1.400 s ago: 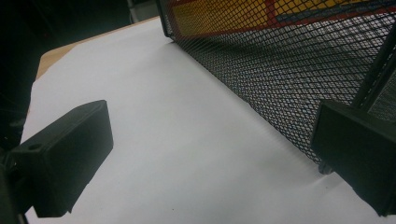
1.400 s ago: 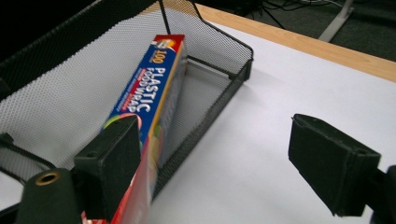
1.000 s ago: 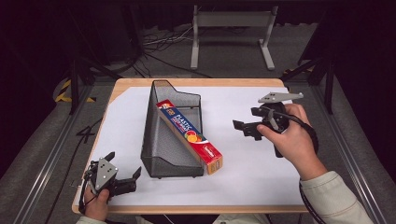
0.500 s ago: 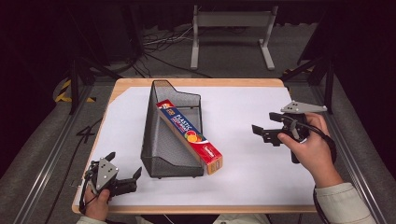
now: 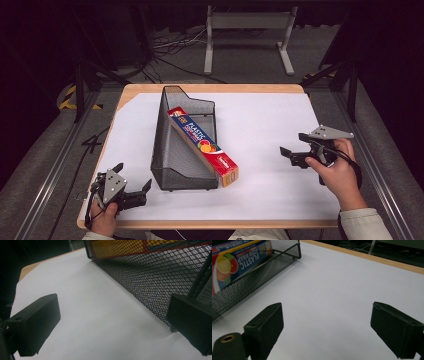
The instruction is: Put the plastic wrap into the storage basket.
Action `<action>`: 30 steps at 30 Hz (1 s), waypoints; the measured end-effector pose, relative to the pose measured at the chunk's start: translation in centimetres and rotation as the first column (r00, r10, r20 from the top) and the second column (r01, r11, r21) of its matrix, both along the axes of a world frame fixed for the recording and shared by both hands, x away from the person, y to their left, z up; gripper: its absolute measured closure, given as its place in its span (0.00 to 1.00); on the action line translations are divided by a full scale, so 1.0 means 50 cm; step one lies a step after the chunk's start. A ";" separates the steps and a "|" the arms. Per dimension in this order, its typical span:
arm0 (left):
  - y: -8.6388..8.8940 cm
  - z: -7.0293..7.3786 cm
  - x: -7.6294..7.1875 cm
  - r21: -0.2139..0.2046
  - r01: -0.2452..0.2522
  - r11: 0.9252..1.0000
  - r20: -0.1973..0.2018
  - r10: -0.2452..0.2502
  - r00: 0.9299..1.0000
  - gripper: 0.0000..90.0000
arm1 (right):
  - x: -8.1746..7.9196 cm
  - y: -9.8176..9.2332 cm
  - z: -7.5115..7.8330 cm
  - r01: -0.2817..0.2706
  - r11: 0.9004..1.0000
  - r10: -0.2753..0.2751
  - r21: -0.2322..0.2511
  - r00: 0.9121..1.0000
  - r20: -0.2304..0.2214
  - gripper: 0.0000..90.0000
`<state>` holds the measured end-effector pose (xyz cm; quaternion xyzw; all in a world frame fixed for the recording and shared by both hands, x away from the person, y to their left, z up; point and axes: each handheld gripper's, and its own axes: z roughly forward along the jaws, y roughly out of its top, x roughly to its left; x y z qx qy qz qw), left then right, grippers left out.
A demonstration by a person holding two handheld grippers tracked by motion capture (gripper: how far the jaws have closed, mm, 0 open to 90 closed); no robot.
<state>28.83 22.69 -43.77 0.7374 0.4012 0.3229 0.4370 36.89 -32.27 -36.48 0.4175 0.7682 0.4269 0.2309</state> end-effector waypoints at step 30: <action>0.003 0.004 0.000 -0.011 0.005 1.000 0.009 -0.005 1.000 0.00 | -0.047 -0.022 -0.132 0.005 0.999 -0.006 0.044 0.999 0.035 0.13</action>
